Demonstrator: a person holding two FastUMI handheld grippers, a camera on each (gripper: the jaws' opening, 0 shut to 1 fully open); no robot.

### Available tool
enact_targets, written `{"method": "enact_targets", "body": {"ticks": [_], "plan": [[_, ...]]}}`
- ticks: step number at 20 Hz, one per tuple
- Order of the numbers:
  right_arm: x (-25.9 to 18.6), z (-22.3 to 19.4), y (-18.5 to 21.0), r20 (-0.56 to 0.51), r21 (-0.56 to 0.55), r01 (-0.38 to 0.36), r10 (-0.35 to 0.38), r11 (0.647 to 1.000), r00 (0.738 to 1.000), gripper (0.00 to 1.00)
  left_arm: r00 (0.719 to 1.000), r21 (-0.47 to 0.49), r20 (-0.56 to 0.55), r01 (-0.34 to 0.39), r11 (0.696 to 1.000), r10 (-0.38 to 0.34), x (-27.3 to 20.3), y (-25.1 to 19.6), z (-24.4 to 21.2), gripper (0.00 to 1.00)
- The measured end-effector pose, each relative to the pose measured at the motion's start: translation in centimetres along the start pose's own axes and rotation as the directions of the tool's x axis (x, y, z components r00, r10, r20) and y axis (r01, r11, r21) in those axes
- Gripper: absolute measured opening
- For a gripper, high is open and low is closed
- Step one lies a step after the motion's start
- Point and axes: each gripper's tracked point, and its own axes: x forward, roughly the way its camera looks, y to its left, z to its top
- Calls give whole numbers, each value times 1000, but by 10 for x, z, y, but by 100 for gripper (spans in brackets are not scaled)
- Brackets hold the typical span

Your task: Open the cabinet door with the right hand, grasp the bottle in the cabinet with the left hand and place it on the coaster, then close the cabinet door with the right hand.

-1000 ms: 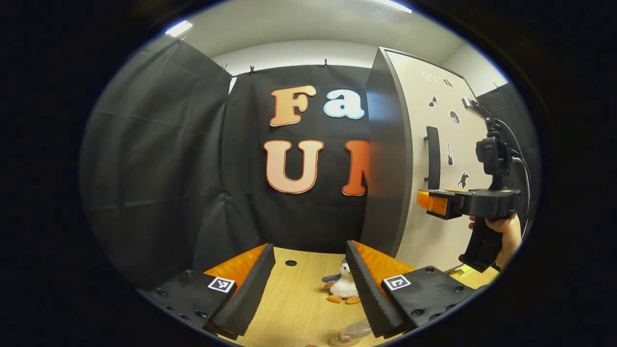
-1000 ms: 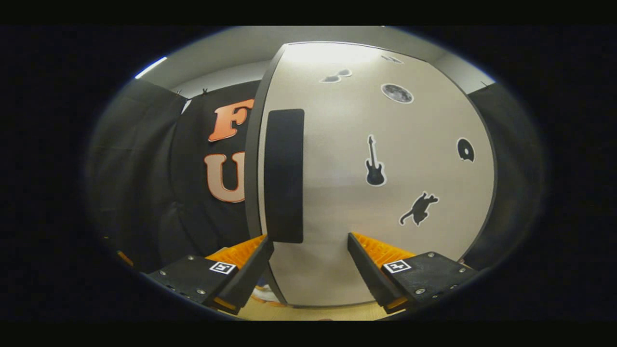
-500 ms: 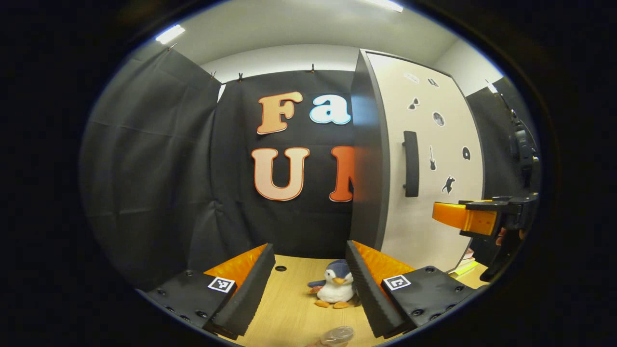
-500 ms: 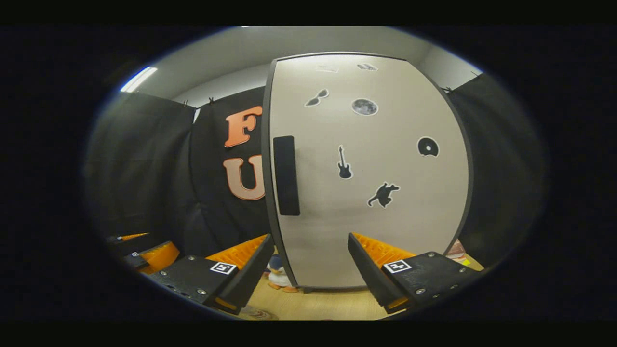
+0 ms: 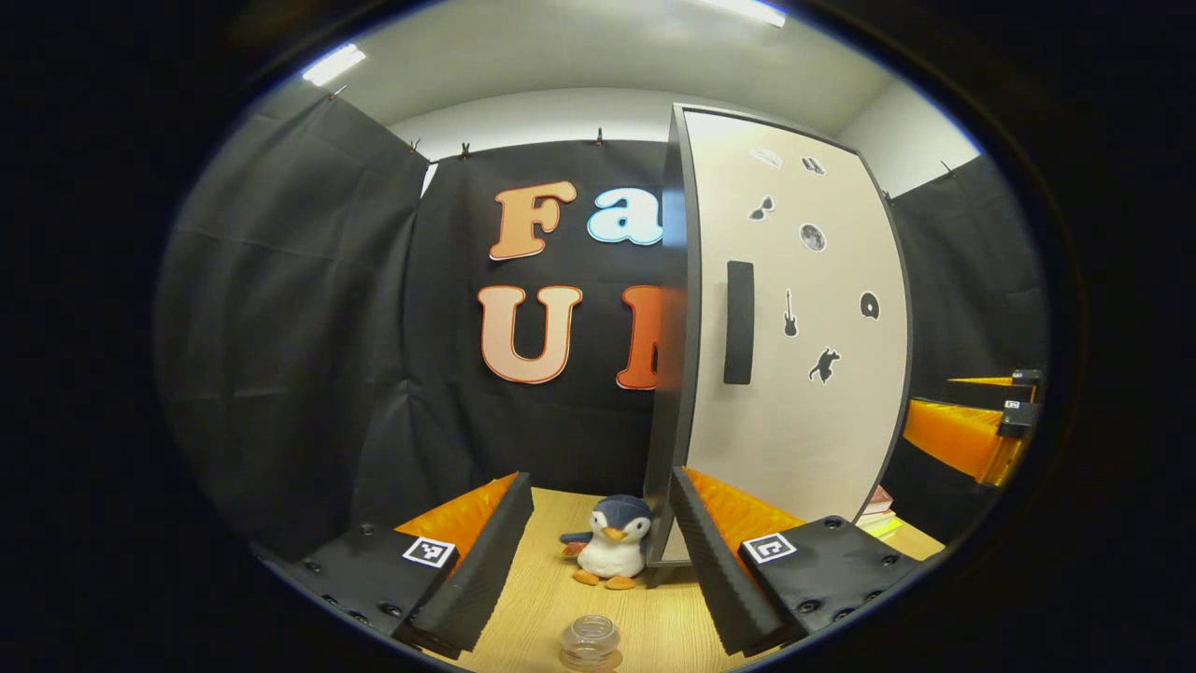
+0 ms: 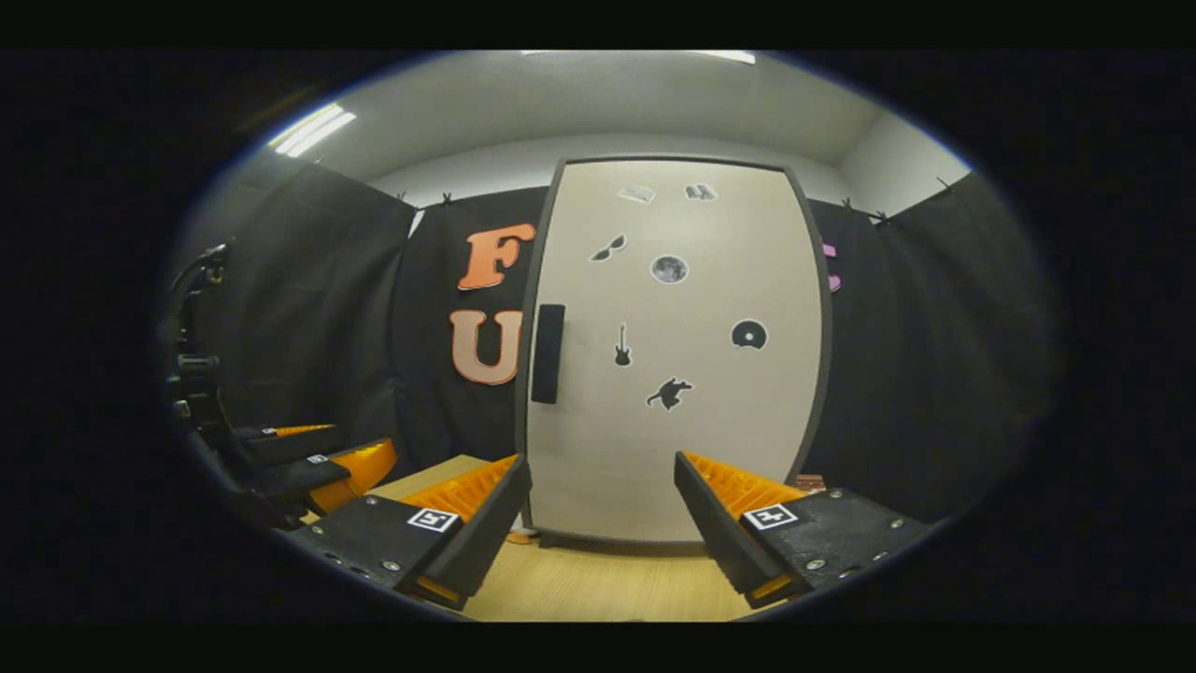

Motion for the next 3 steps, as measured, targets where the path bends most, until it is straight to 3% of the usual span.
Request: {"method": "enact_targets", "body": {"ticks": [3], "plan": [[-12,0,1,7,-19,13,-13,1000,1000,95,1000,12,10,29,1000,-29,-7,-11,2,96]]}}
